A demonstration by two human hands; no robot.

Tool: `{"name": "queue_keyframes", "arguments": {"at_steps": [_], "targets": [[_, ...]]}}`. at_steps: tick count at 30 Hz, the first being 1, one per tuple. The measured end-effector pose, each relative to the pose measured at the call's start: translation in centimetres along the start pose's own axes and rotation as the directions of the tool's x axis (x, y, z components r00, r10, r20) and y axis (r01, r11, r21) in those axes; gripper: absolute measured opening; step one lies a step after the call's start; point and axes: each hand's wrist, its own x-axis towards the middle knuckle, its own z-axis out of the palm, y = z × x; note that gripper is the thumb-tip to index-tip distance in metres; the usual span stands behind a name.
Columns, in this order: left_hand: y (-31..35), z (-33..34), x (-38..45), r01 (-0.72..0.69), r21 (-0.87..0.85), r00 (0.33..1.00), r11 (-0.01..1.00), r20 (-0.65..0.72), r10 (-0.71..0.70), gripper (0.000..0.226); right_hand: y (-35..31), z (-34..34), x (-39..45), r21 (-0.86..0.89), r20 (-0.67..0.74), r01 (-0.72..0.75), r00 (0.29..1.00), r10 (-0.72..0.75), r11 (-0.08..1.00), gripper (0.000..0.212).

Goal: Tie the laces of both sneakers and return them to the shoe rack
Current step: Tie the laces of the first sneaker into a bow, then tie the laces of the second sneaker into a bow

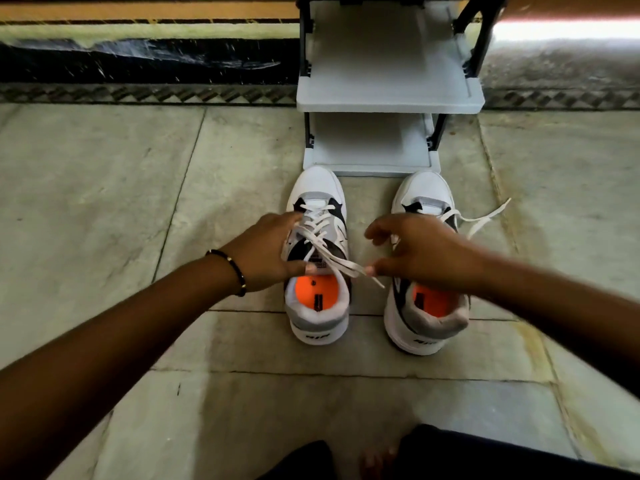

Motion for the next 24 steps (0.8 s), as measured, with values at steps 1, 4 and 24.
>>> {"name": "queue_keyframes", "arguments": {"at_steps": [1,4,24], "targets": [[0.7,-0.7,0.3,-0.025,0.067,1.000,0.997,-0.011,0.026,0.081,0.5,-1.5,-0.7,-0.061,0.004,-0.007,1.000,0.008,0.998,0.044],[3.7,-2.6,2.0,-0.134,0.199,0.991,0.971,-0.005,0.137,0.068,2.0,-5.9,-3.2,-0.226,0.048,-0.088,0.994,0.101,0.970,0.032],[11.6,7.1,8.5,-0.162,-0.374,0.986,0.913,-0.024,0.166,0.005,8.9,0.2,-1.7,0.850,-0.097,-0.205,0.845,0.526,0.486,0.010]]}}
